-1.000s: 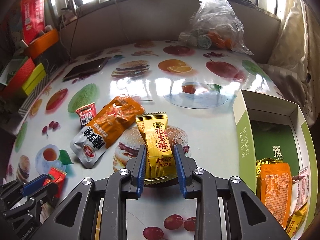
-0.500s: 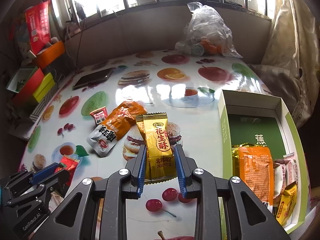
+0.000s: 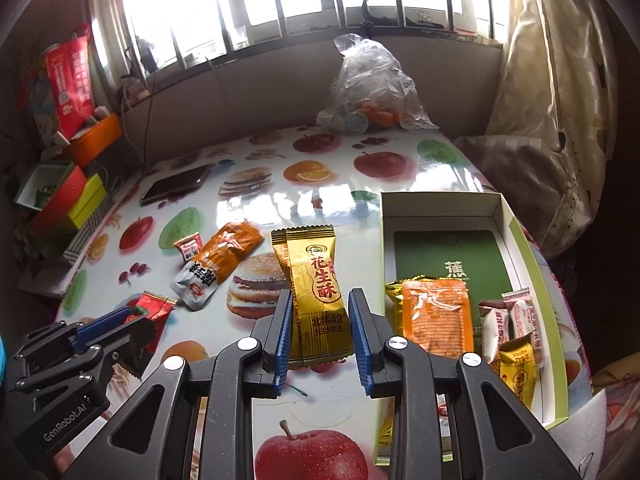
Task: Organize snacks
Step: 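Carry the peanut candy and red packet over the green box with both grippers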
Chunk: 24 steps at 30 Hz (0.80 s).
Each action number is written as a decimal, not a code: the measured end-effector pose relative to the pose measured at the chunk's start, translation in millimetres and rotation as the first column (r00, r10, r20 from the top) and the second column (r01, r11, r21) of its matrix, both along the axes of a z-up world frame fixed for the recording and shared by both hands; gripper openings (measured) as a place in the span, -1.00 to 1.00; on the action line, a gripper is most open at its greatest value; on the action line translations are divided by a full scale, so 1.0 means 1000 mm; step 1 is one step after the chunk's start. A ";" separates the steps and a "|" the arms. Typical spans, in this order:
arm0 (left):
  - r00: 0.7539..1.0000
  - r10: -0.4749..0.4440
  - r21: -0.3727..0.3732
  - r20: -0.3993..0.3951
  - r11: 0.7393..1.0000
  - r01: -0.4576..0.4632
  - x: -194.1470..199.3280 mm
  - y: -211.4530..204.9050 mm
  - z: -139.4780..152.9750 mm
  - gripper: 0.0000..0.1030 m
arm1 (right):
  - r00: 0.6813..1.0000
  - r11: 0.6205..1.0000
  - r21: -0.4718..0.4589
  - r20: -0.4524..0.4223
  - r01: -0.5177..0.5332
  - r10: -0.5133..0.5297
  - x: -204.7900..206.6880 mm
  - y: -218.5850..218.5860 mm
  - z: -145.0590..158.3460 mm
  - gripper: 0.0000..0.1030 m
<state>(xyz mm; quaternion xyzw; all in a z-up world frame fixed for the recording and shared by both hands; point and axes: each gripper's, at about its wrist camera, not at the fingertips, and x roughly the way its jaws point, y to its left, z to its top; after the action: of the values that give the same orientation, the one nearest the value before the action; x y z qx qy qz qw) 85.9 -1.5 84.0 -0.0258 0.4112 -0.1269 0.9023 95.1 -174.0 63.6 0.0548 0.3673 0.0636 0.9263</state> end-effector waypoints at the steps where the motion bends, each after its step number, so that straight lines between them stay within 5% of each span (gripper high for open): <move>1: 1.000 -0.005 0.001 0.004 1.000 0.005 0.000 -0.003 0.002 -0.53 | 1.000 1.000 0.001 0.004 0.007 -0.007 -0.003 -0.003 0.001 -0.49; 24: 0.986 -0.167 -0.074 -0.007 0.983 0.166 0.019 -0.081 0.010 -0.53 | 0.980 0.980 -0.009 0.022 0.198 -0.198 -0.038 -0.089 0.004 -0.49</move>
<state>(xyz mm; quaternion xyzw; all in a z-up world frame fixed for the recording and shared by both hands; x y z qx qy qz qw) 105.4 -82.2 94.3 -0.0252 0.4131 -0.2164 0.8842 57.4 -263.4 67.8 0.0851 0.3508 -0.0304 0.9321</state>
